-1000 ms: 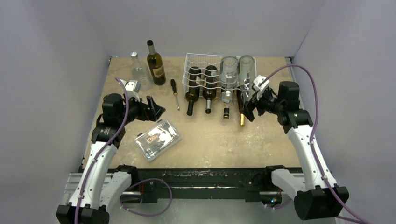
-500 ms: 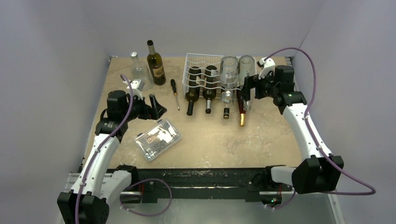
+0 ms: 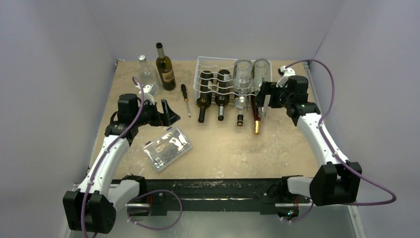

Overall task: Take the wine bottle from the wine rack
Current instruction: Pick up the wine bottle from the wine rack.

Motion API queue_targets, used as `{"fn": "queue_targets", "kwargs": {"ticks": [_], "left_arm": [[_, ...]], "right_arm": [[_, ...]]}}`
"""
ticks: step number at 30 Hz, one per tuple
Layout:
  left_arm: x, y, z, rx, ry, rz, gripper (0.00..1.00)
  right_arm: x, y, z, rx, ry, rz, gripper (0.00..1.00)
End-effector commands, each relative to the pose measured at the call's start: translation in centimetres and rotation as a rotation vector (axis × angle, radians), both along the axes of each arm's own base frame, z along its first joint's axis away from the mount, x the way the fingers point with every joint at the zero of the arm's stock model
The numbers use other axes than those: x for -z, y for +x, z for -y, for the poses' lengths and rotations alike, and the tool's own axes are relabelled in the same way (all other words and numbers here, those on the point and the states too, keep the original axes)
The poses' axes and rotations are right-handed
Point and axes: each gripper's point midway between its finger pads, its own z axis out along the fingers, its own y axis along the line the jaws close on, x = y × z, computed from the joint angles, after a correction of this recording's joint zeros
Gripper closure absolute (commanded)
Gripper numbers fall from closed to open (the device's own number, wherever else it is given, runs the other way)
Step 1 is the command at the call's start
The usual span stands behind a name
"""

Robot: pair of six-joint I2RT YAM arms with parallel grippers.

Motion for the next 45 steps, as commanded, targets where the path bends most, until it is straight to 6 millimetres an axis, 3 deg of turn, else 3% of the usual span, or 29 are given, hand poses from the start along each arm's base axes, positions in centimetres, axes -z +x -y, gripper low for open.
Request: {"fn": "queue_targets", "kwargs": {"ticks": [1,8,18,45], "left_arm": [[-2.7,0.3,0.9,0.035,-0.043,0.073,0.00],[-4.0,-0.4,0.5,0.033,-0.023,0.129,0.00],[-4.6,-0.7,0.1,0.020,-0.001,0.158,0.00],[-5.4,-1.1,-0.3,0.007,0.010,0.199,0.00]], "right_arm": [[0.1,1.4,0.7,0.079,0.021,0.025,0.03],[1.9,2.2,0.0,0.066,0.047,-0.033,0.18],[3.2,3.2,-0.1,0.114,0.092,-0.047,0.30],[5.3,3.6,-0.8,0.126,0.164,-0.052,0.41]]}}
